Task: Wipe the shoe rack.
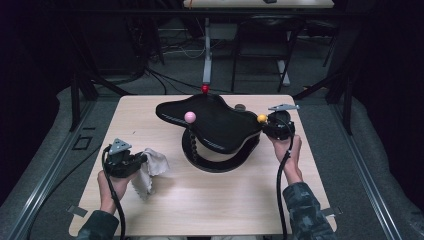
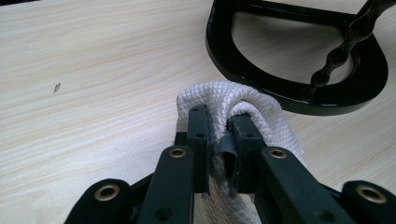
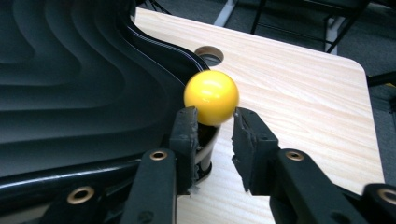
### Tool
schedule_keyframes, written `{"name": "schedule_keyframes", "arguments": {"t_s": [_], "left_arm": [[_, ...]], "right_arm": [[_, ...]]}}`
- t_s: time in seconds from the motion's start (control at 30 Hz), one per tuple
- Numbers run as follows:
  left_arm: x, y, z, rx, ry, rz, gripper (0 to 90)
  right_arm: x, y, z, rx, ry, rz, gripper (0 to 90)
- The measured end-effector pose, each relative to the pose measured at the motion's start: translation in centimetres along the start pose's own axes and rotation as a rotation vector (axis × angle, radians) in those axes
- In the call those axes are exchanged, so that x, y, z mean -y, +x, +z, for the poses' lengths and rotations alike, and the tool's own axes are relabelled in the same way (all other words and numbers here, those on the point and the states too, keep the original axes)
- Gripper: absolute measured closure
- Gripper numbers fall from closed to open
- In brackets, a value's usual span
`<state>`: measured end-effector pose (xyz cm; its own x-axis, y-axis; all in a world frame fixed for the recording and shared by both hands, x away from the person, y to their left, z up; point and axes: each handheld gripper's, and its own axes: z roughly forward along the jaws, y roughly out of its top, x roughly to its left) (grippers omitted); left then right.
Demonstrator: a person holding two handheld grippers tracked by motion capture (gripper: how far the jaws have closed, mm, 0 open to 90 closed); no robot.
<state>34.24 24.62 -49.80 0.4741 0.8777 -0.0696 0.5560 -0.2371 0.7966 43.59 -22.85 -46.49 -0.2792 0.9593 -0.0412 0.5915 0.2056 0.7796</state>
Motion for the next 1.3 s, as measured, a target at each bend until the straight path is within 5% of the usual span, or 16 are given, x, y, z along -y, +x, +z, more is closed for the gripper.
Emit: {"name": "schedule_keyframes", "arguments": {"t_s": [0.3, 0.6, 0.97, 1.3], "left_arm": [[0.0, 0.0, 0.0, -0.002, -0.002, -0.002, 80.4], [0.0, -0.1, 0.1, 0.002, 0.008, 0.004, 80.2], [0.1, -0.1, 0.2, 0.002, 0.008, 0.005, 80.1], [0.0, -0.3, 0.4, 0.006, 0.014, 0.013, 79.9]], "right_arm": [[2.4, -1.1, -2.0, -0.070, -0.013, 0.082, 57.8], [4.3, 0.3, -3.2, -0.098, -0.015, 0.027, 57.1], [3.8, 2.4, -2.7, -0.095, -0.049, 0.023, 59.8], [3.3, 2.0, -1.7, -0.100, -0.057, 0.055, 59.3]]}}
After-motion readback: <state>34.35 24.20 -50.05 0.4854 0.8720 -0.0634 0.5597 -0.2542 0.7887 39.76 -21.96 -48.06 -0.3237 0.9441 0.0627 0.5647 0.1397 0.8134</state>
